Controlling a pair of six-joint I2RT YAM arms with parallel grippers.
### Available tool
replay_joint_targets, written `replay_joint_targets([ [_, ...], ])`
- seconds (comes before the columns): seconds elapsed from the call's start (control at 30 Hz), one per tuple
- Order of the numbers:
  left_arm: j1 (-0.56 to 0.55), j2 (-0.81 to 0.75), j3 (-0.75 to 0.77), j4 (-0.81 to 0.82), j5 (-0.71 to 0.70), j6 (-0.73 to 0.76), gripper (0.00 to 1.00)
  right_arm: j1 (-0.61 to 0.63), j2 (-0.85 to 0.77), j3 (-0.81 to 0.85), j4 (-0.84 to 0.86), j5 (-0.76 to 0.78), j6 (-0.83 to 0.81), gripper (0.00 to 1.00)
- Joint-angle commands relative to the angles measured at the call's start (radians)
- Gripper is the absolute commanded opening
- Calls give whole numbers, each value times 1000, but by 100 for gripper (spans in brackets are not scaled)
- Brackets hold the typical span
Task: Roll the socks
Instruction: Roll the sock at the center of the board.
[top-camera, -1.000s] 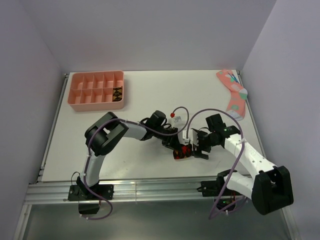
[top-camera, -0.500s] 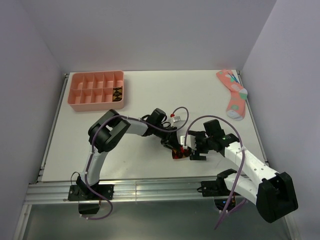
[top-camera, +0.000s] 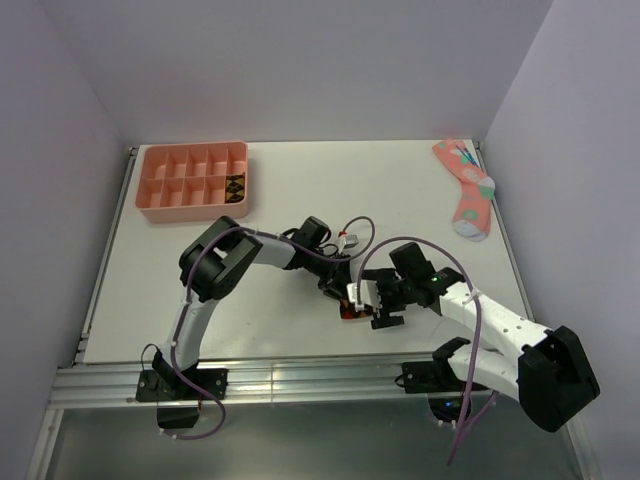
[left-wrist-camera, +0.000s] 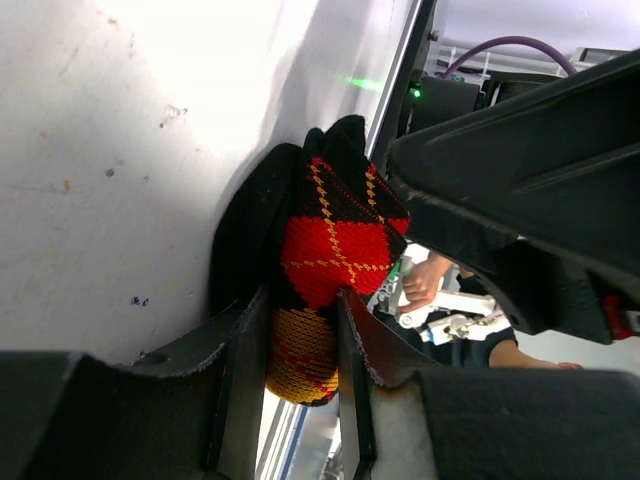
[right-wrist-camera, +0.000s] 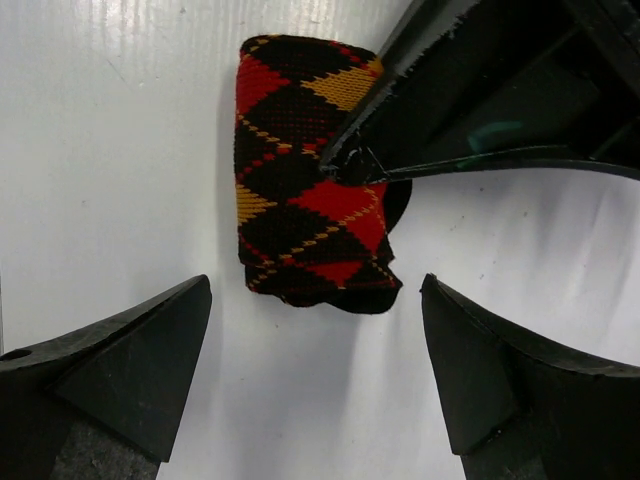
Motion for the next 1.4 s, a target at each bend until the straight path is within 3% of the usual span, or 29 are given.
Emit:
replay_joint_targets([
  [0.0, 5, 120, -69, -210, -259, 111, 0, 32, 14, -10, 51, 19, 7, 92],
  [0.3, 13, 138, -52, -213, -236, 110, 0, 107, 51, -40, 131, 74, 33, 91],
  [0.5, 16, 149, -51, -215, -221, 102, 0, 124, 100, -36, 169, 89, 67, 84],
  [0.9, 17, 164, -43, -212, -213, 94, 0, 127, 179, 4, 195, 109, 133, 62],
  [1.1, 19, 127, -66, -175, -237, 47, 2, 129, 222, 41, 160, 117, 175, 43],
  [1.23, 22, 39, -135, -39, -300, -48, 6, 127, 236, 67, 151, 128, 237, 29],
  [1.37, 22, -102, -224, 122, -403, -192, 16, 127, 239, 88, 162, 145, 303, 25],
])
